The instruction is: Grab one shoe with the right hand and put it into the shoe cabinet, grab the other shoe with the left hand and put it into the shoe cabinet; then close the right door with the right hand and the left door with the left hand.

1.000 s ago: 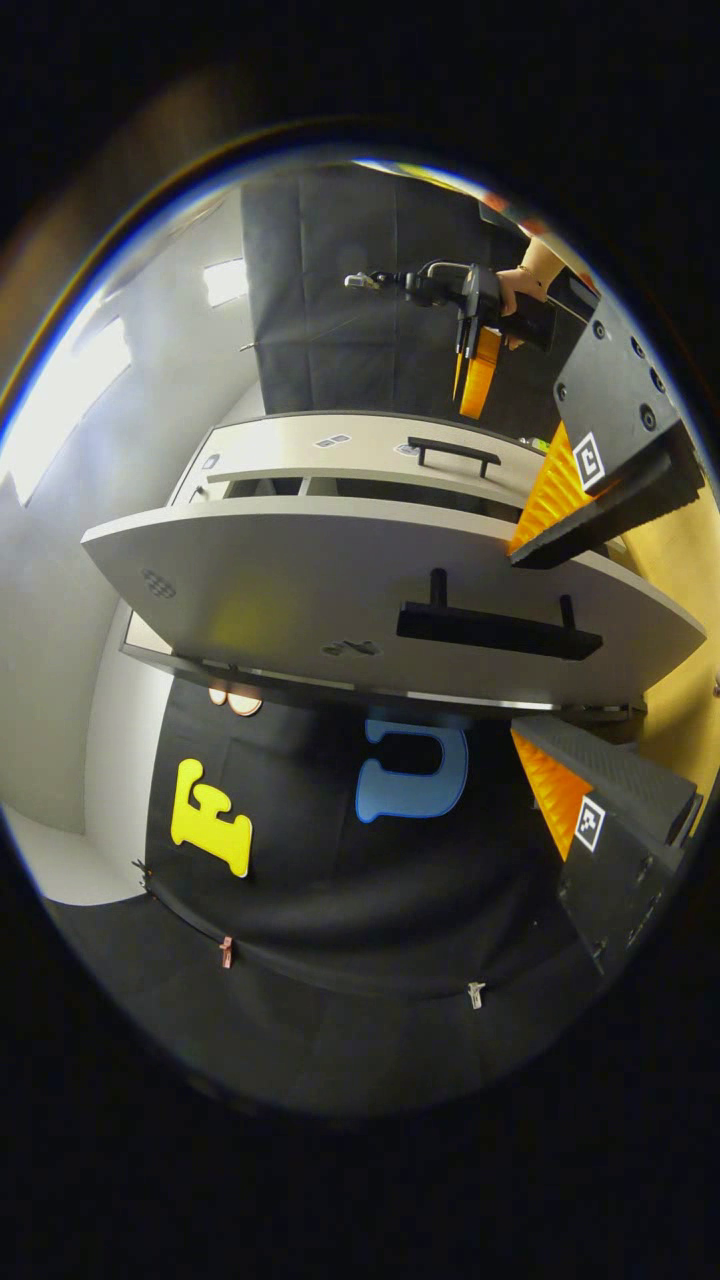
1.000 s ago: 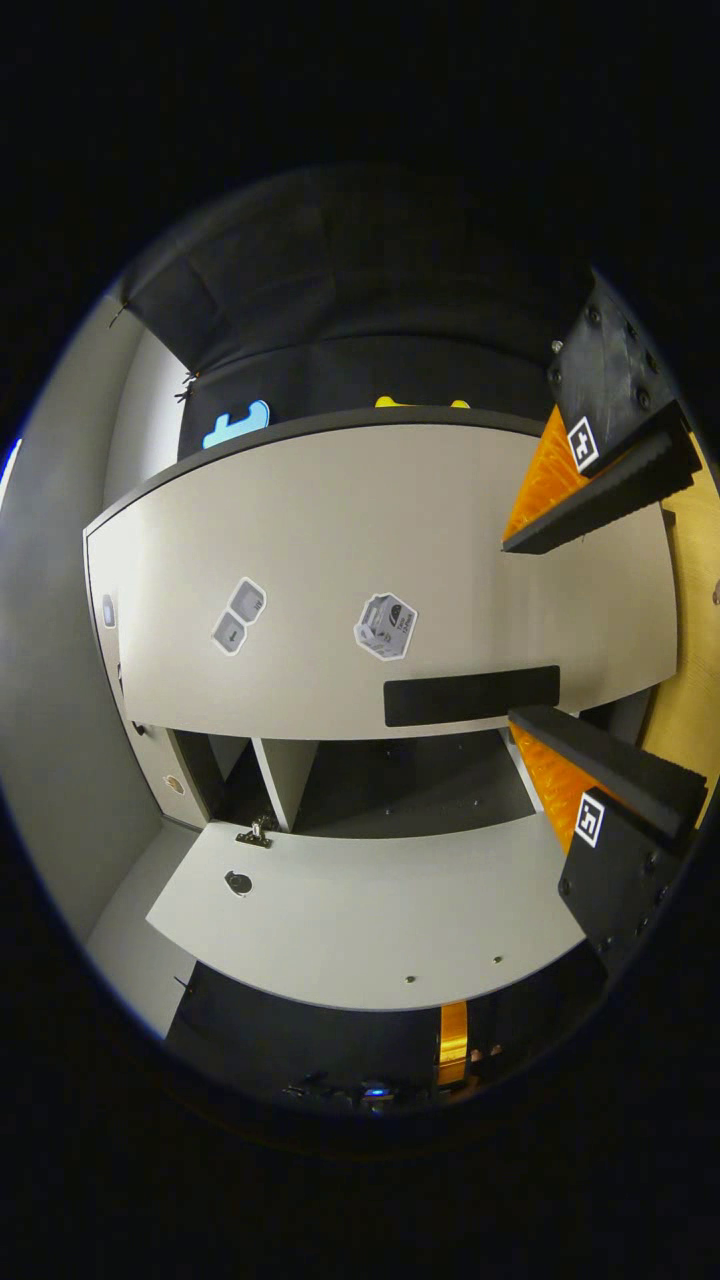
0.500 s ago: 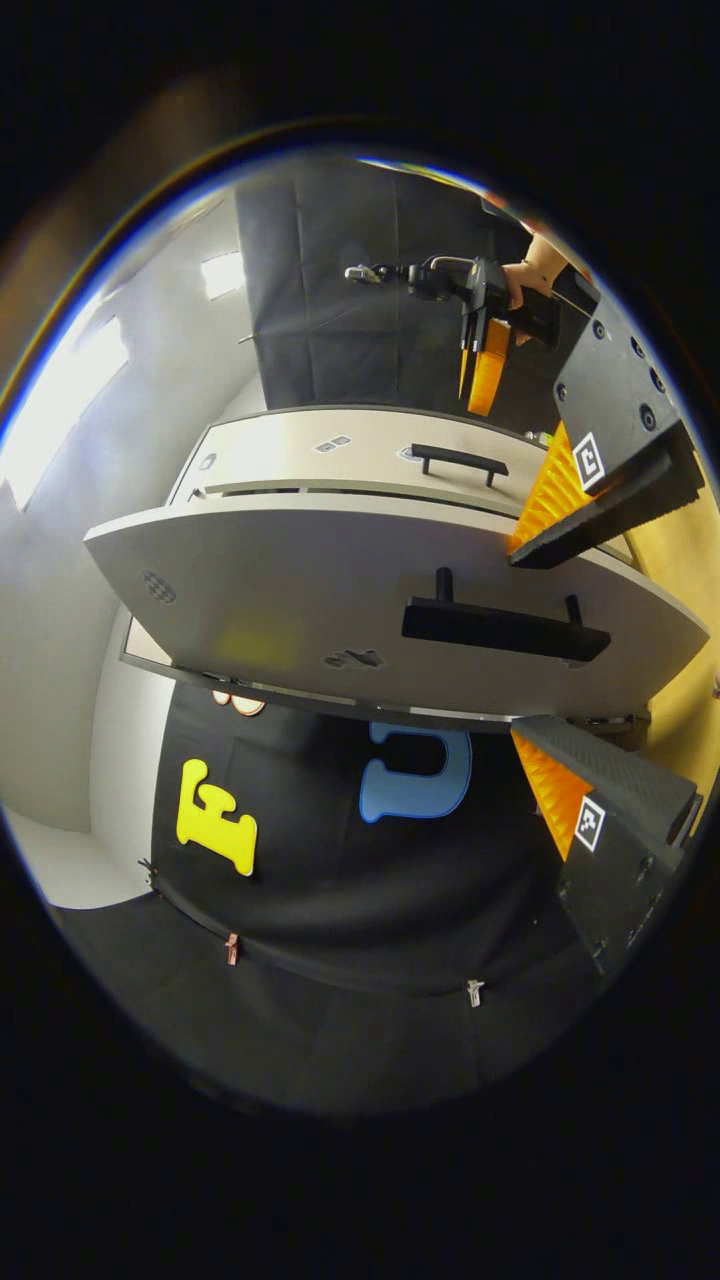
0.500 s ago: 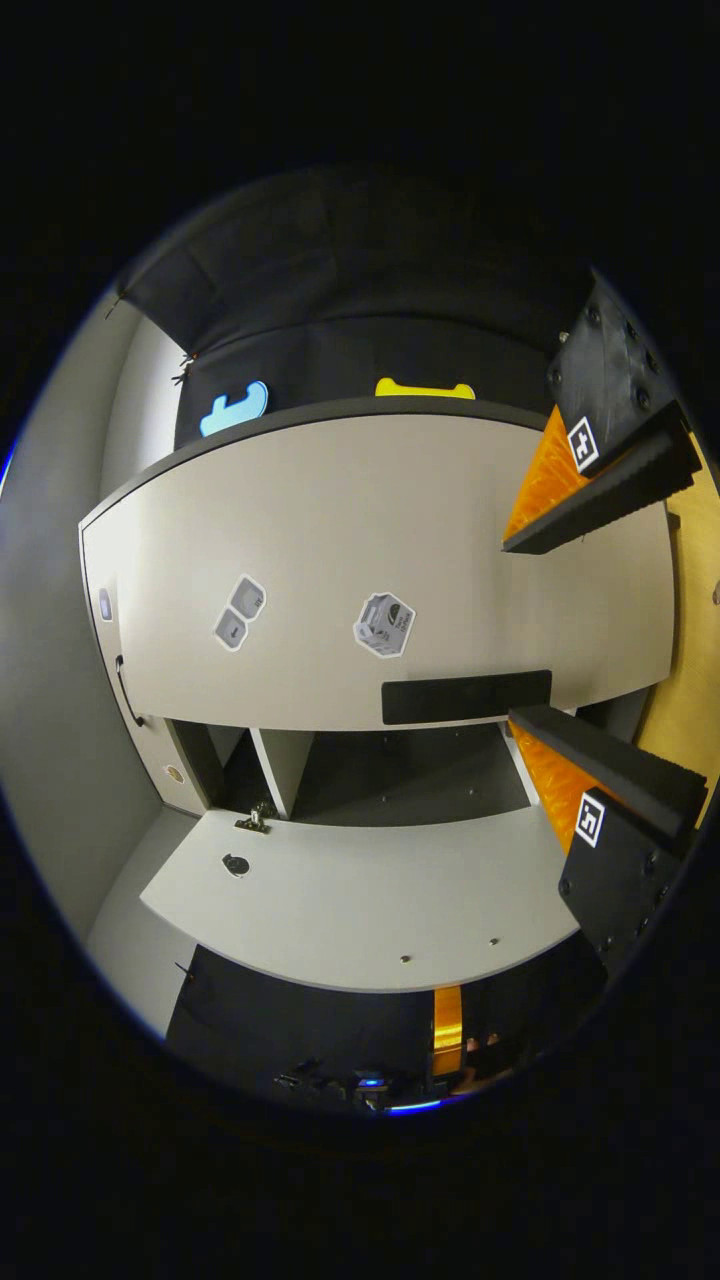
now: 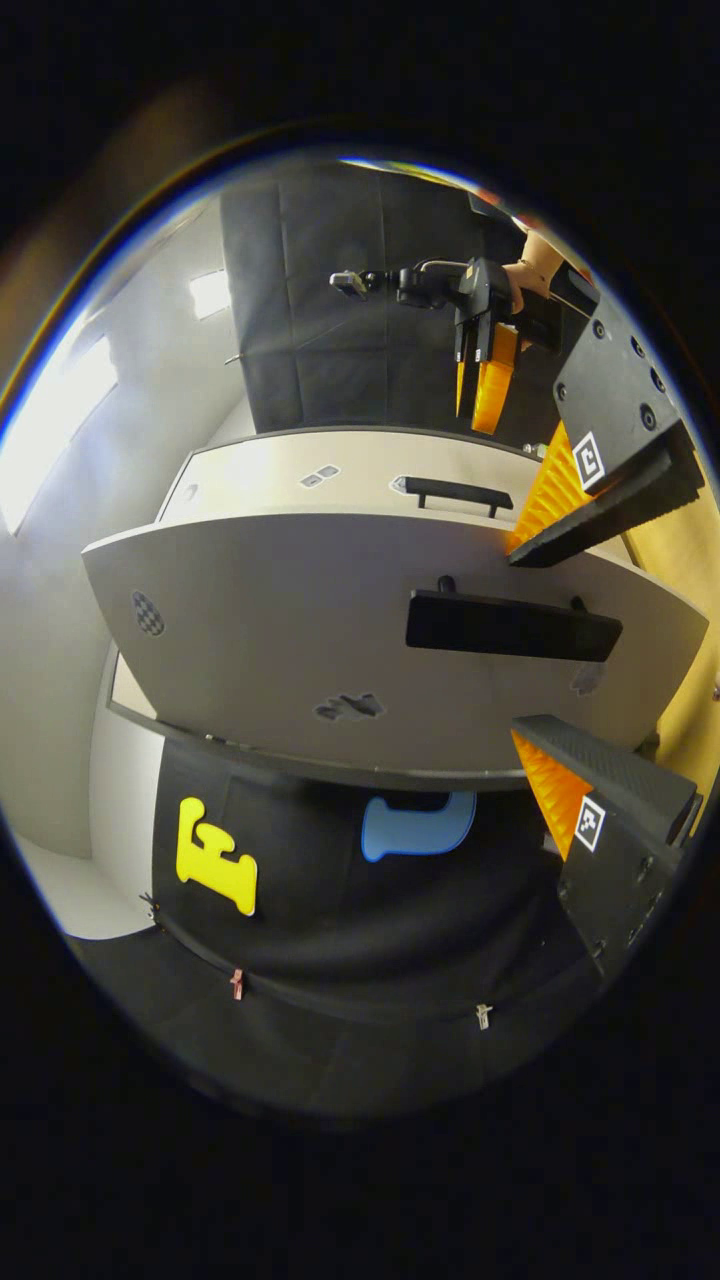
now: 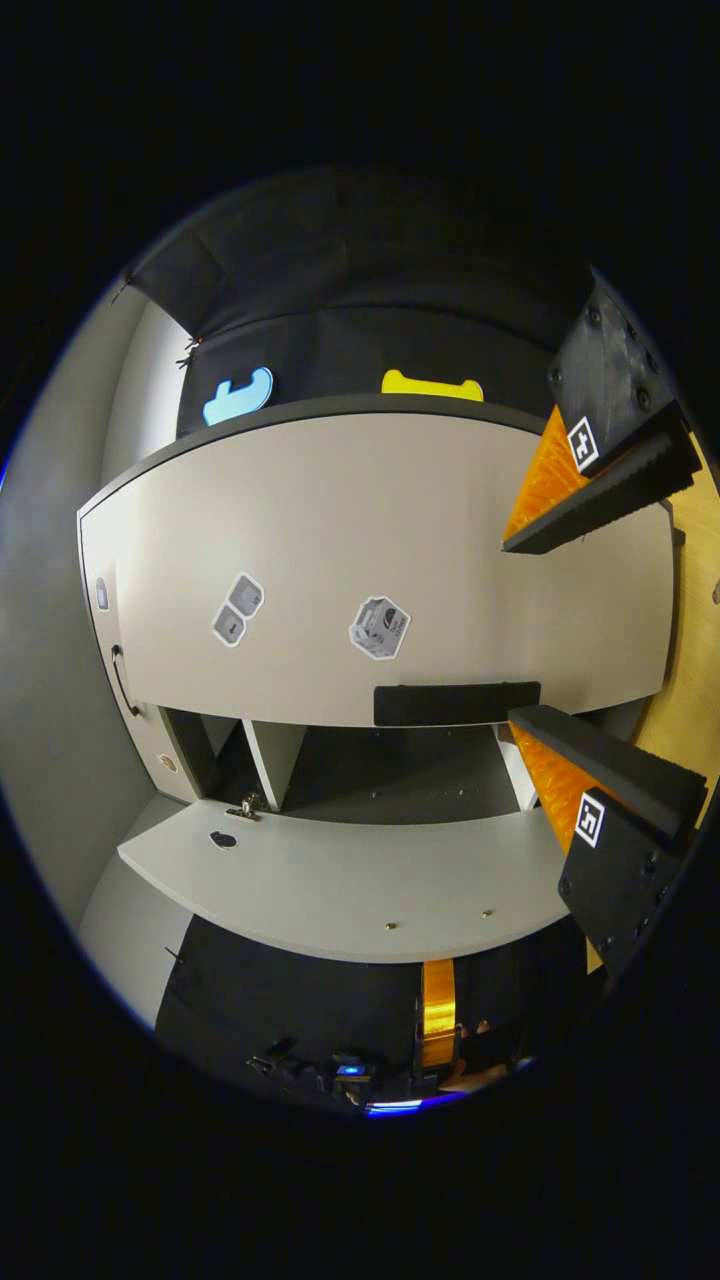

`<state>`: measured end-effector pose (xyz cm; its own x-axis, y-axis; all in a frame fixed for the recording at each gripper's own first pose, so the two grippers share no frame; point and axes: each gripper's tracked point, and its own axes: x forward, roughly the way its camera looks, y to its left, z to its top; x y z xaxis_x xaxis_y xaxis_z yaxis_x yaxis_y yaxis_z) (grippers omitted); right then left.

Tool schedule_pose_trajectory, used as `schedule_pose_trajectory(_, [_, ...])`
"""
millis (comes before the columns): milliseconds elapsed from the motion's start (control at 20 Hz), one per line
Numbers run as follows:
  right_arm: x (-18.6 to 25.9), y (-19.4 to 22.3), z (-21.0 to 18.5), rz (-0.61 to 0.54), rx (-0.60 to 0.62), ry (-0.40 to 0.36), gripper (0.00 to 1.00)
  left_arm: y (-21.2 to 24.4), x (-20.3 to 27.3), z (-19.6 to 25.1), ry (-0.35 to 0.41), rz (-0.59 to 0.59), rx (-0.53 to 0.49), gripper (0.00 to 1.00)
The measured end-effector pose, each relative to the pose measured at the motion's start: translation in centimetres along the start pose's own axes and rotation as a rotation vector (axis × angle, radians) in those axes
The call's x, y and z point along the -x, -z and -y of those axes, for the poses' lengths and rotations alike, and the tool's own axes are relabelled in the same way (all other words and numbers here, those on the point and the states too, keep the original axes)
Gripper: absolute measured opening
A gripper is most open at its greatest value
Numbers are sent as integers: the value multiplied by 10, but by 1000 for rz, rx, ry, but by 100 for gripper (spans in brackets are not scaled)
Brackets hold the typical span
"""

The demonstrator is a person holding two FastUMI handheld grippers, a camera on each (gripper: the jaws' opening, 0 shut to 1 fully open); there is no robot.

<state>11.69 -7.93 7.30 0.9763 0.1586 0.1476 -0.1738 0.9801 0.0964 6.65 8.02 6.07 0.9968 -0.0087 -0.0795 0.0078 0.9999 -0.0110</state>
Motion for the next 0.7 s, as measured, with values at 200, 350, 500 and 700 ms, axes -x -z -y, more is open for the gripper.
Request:
schedule_pose_trajectory(200, [9,-5,5,11,0,8,99,9,-18,19,13,-37,-73,95])
schedule_pose_trajectory(350, [17,-9,5,19,7,17,99,7,-11,36,54,-24,-45,93])
schedule_pose_trajectory(500, [23,-9,1,19,6,23,99,1,-2,35,49,-15,-39,95])
schedule_pose_trajectory(700, [33,-10,-8,20,4,38,100,0,5,35,49,-15,-37,95])
